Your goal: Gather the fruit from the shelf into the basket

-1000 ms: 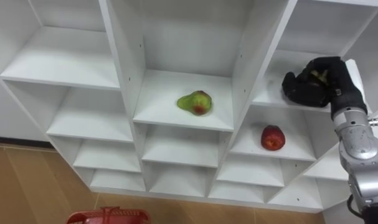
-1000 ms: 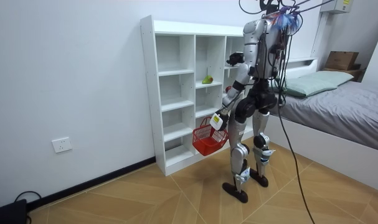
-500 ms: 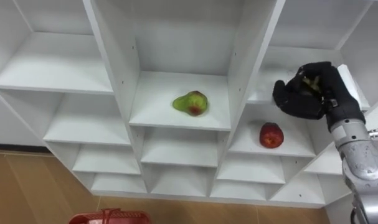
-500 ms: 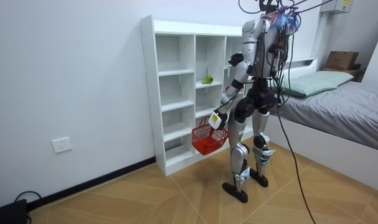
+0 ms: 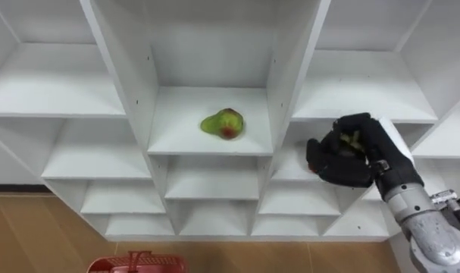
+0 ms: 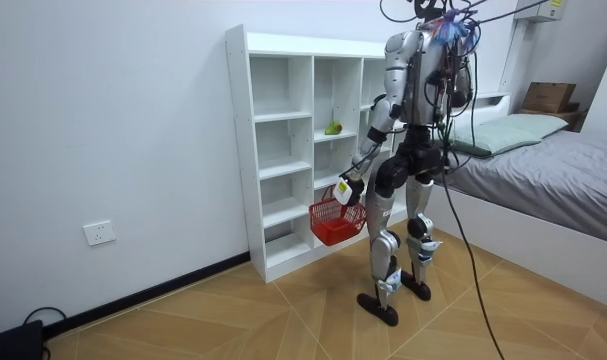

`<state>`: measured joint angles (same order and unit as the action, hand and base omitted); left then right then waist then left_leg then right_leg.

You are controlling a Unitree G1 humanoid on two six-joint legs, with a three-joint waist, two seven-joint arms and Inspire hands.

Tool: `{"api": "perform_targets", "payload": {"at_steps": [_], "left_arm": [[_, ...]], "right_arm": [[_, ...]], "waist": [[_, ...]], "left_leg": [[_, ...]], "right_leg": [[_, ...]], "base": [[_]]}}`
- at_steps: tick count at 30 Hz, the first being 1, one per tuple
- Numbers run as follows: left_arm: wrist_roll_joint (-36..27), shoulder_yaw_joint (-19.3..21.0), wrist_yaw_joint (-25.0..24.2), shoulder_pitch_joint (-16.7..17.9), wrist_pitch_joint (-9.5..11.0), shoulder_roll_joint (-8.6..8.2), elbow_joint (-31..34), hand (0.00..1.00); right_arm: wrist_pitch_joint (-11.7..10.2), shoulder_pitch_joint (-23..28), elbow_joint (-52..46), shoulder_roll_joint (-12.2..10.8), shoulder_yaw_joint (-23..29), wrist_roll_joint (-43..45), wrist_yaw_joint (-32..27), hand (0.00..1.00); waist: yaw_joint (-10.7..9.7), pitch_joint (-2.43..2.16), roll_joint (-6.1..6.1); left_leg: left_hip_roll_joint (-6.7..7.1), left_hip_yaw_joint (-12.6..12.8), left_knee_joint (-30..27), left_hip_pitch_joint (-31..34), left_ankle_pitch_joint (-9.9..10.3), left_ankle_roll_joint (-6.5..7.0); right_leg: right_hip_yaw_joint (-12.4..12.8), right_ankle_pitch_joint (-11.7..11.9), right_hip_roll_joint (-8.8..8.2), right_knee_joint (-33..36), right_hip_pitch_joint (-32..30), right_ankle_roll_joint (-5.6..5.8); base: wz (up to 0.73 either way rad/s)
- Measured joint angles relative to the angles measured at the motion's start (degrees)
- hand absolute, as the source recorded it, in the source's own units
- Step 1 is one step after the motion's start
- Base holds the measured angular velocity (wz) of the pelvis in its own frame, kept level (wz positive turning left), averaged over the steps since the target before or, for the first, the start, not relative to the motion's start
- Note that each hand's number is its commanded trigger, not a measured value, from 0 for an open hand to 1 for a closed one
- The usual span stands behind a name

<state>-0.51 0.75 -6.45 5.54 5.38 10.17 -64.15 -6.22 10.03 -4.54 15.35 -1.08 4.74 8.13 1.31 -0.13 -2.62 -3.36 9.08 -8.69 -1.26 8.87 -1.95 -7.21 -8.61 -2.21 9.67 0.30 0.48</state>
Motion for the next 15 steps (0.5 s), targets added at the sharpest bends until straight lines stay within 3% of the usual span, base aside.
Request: {"api": "perform_targets", "payload": {"at_steps": [3, 6, 8, 15], "left_arm": [[0.02, -0.46, -0.25, -0.02, 0.00, -0.03, -0.01, 1.00], [0.05, -1.32, -0.27, -0.11, 0.01, -0.16, 0.05, 1.00], [0.02, -1.87, -0.26, -0.23, 0.04, -0.18, 0.07, 1.00], [0.09, -4.05, -0.21, -0.39, 0.23, -0.20, 0.66, 1.00]], "right_arm": [[0.00, 0.11, -1.28, -1.13, -1.70, -0.01, 2.82, 1.00], [0.00, 0.11, -1.45, -2.15, -3.44, 0.10, 5.53, 1.00], [0.00, 0.11, -2.09, -2.19, -4.64, 0.08, 6.42, 1.00], [-0.01, 0.16, -3.18, -2.22, -7.43, 0.39, 8.00, 1.00]], "waist": [[0.17, 0.13, 0.33], [0.39, -0.06, 0.88], [0.39, -0.23, 1.18], [0.60, -0.16, 1.43]], "left_leg": [[0.00, 0.15, 0.03, 0.11, 0.00, 0.00], [0.00, 0.15, 0.01, 0.30, 0.02, 0.03], [0.00, 0.14, -0.03, 0.77, 0.01, 0.03], [0.00, 0.18, 0.03, 1.50, 0.00, 0.03]], "right_leg": [[0.19, 0.01, 0.01, 0.03, -0.22, 0.01], [0.18, 0.01, 0.01, 0.01, -0.45, 0.01], [0.13, 0.04, -0.01, 0.17, -0.98, -0.03], [0.32, 0.04, 0.00, 0.06, -1.72, -0.03]], "base": [[-0.03], [0.00], [0.00], [0.00]]}}
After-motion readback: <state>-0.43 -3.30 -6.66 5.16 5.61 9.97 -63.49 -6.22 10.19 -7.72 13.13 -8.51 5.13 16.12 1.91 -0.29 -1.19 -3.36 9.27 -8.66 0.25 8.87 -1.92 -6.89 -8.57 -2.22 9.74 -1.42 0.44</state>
